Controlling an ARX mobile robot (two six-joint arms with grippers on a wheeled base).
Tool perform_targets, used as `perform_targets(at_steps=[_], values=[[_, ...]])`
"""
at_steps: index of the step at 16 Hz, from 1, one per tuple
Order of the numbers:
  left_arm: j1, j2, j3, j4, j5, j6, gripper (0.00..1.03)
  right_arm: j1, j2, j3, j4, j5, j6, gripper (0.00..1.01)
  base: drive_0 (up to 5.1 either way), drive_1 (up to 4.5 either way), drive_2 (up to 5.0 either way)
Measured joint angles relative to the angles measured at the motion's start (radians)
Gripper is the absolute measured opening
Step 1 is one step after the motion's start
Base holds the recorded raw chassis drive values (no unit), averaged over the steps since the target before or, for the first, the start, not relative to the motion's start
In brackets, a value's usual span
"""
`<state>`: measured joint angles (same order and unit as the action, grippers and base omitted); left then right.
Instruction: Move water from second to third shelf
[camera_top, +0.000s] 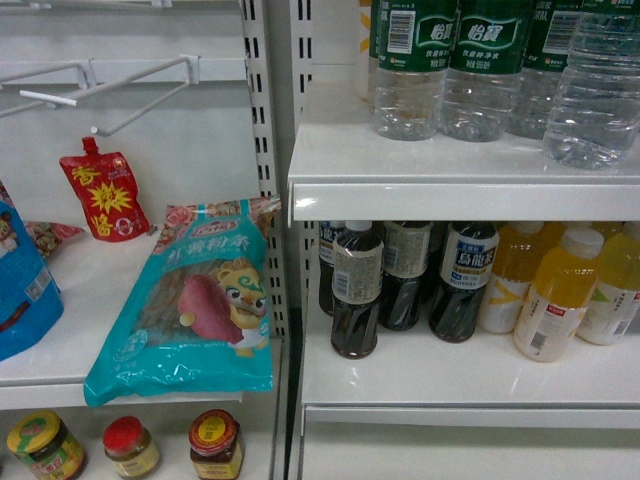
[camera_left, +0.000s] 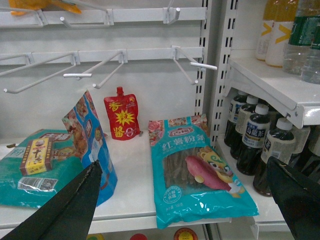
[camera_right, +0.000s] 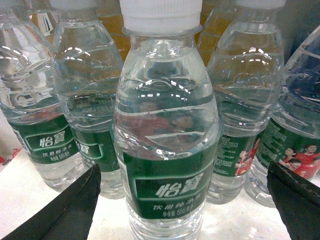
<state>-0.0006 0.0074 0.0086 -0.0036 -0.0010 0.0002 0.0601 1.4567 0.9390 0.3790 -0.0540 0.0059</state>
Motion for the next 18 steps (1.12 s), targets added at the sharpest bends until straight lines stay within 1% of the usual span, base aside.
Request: perform_targets(at_steps=[3,6,7,8,9,10,11,12,13,14,15,16,17,18], values=[[0.0,0.0,0.0,0.0,0.0,0.0,0.98,-0.001,-0.087,-0.091,0.025,0.007,-0.004,0.98,0.0,0.0,0.0],[0.0,0.0,0.0,0.0,0.0,0.0,0.98,0.0,-0.241,-0.182,0.025,-0.018,-0.003,0.98,0.0,0.0,0.0],[0.0,0.0,0.0,0.0,0.0,0.0,0.98,0.002,-0.314,-0.217,0.006,-0.021,0.001,0.98,0.0,0.0,0.0],[0.0,0.0,0.0,0.0,0.0,0.0,0.98,0.013,-0.363,-0.242,-0.01,-0.016,0.0,0.98,0.0,0.0,0.0],[0.0,0.0,0.0,0.0,0.0,0.0,0.98,0.025,-0.422,-0.27,-0.05,-0.008,-0.003,0.98,0.0,0.0,0.0],[0.0,0.0,0.0,0.0,0.0,0.0,0.98,0.048,-0.481,-0.311,-0.05,0.059,-0.003,0.92,0.0,0.0,0.0],[0.0,0.0,0.0,0.0,0.0,0.0,0.98,0.057,-0.604,-0.403,-0.074,0.146,-0.003,0.76,0.0,0.0,0.0],[0.0,0.0,0.0,0.0,0.0,0.0,0.98,0.06,-0.701,-0.477,-0.105,0.174,-0.003,0.65,0.0,0.0,0.0],[0.0,0.0,0.0,0.0,0.0,0.0,0.98,0.076,-0.8,-0.555,-0.128,0.196,-0.003,0.52,0.0,0.0,0.0],[0.0,0.0,0.0,0.0,0.0,0.0,0.98,0.086,-0.887,-0.625,-0.139,0.198,-0.003,0.39,0.0,0.0,0.0],[0.0,0.0,0.0,0.0,0.0,0.0,0.98,0.069,-0.948,-0.687,-0.107,0.18,-0.003,0.26,0.0,0.0,0.0],[0.0,0.0,0.0,0.0,0.0,0.0,0.98,0.041,-0.97,-0.725,-0.086,0.157,-0.003,0.15,0.0,0.0,0.0],[0.0,0.0,0.0,0.0,0.0,0.0,0.98,-0.035,-0.992,-0.764,-0.095,0.08,-0.004,0.02,0.0,0.0,0.0],[0.0,0.0,0.0,0.0,-0.001,0.0,0.98,-0.068,-1.011,-0.792,-0.098,0.069,-0.003,0.02,0.0,0.0,0.0]])
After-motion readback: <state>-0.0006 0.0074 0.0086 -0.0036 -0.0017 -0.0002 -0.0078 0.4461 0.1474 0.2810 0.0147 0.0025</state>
